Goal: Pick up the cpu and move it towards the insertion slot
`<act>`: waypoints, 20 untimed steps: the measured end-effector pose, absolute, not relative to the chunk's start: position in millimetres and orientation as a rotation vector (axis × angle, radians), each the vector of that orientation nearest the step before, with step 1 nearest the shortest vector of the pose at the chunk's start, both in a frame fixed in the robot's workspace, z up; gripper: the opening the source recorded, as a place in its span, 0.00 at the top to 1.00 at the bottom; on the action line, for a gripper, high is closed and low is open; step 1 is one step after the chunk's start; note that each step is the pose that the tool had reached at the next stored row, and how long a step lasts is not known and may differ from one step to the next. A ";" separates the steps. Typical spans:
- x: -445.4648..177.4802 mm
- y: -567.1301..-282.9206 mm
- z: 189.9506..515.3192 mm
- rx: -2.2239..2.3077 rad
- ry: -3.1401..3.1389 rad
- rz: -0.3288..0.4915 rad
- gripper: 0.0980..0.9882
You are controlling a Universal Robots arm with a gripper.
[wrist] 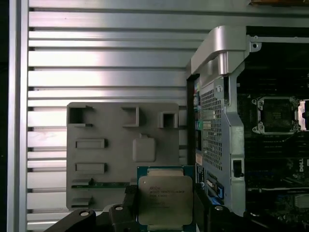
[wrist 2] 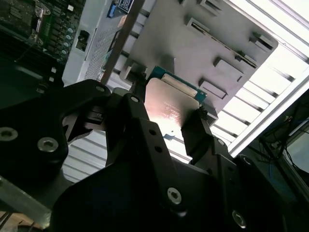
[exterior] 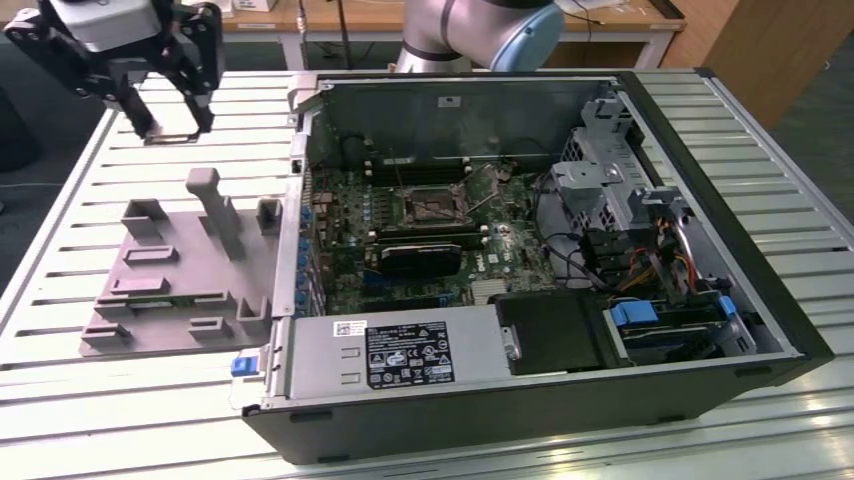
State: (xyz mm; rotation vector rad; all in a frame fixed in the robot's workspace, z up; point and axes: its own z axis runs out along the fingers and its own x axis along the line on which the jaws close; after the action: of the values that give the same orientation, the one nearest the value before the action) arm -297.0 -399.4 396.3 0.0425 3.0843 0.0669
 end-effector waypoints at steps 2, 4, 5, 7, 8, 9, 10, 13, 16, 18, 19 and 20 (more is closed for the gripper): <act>-288.6 -399.4 396.3 0.043 3.084 0.067 0.50; -280.3 -399.4 396.3 0.043 3.085 0.067 0.50; -276.1 -399.4 396.3 0.043 3.085 0.067 0.50; -267.6 -399.4 396.3 0.043 3.085 0.067 0.50; -263.3 -399.4 396.3 0.043 3.085 0.067 0.50; -258.4 -399.4 396.3 0.043 3.085 0.067 0.50; -253.9 -399.4 396.3 0.043 3.085 0.067 0.50; -240.4 -399.4 396.3 0.043 3.086 0.067 0.50; -227.0 -399.4 396.3 0.043 3.086 0.067 0.50; -217.8 -399.4 396.3 0.043 3.086 0.067 0.50; -213.6 -399.4 396.2 0.043 3.086 0.067 0.50; -209.1 -399.4 396.3 0.043 3.086 0.067 0.50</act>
State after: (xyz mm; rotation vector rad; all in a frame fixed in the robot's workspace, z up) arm -209.1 -399.4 396.3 0.0426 3.0864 0.0668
